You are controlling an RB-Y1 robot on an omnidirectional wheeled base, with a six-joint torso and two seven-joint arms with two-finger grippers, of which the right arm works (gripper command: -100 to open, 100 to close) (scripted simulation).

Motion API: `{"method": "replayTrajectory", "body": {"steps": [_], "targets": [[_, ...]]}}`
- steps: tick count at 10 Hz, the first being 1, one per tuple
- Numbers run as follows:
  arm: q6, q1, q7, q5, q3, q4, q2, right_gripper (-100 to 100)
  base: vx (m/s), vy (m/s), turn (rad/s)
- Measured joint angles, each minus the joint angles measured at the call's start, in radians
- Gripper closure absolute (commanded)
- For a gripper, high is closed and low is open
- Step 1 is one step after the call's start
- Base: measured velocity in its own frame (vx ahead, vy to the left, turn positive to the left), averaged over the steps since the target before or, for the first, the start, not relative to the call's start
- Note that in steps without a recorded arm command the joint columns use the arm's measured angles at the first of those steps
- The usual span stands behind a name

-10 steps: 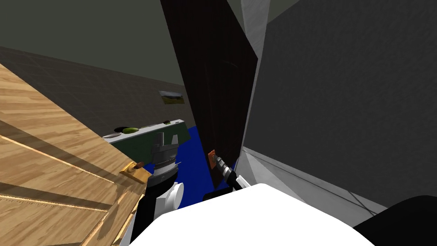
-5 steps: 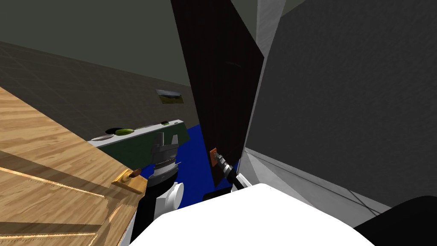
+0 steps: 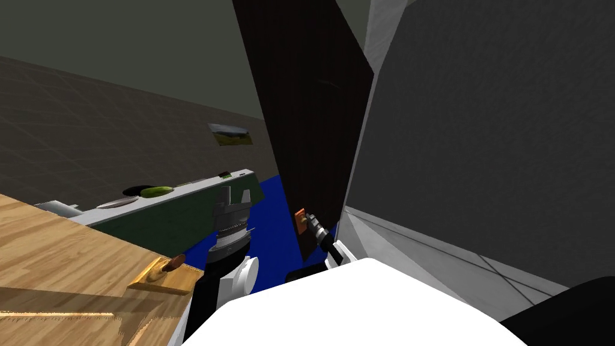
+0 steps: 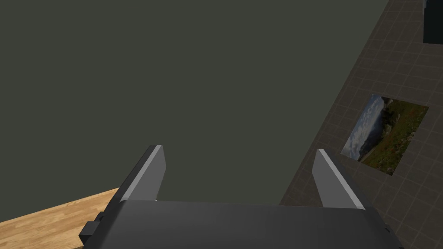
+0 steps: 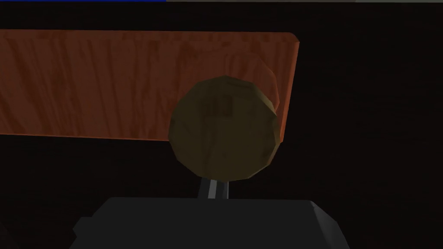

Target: Push the door open

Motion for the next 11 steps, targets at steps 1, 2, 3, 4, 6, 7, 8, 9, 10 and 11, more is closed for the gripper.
{"method": "replayTrajectory", "body": {"steps": [1, 2, 3, 4, 6, 7, 8, 9, 10, 11], "targets": [[-0.001, 0.005, -0.003, 0.001, 0.003, -0.005, -0.003, -100, -0.148, -0.057, -0.01], [-0.001, 0.012, -0.006, 0.002, 0.006, -0.011, -0.006, -100, -0.211, -0.065, -0.021], [-0.001, 0.018, -0.009, 0.004, 0.011, -0.017, -0.008, -100, -0.236, -0.07, -0.022], [-0.001, 0.027, -0.013, 0.005, 0.017, -0.027, -0.011, -100, -0.243, -0.063, -0.032], [0.002, 0.047, -0.023, 0.009, 0.03, -0.05, -0.012, -100, -0.2, -0.077, -0.023], [0.004, 0.056, -0.025, 0.012, 0.036, -0.059, -0.009, -100, -0.092, -0.027, -0.003], [0.004, 0.057, -0.026, 0.012, 0.037, -0.06, -0.009, -100, 0.087, 0.059, 0.034], [0.002, 0.051, -0.023, 0.01, 0.033, -0.052, -0.01, -100, 0.167, 0.09, 0.015], [0.0, 0.046, -0.02, 0.008, 0.03, -0.046, -0.01, -100, 0.186, 0.112, 0.019], [-0.002, 0.039, -0.018, 0.005, 0.026, -0.04, -0.01, -100, 0.217, 0.134, 0.025]]}}
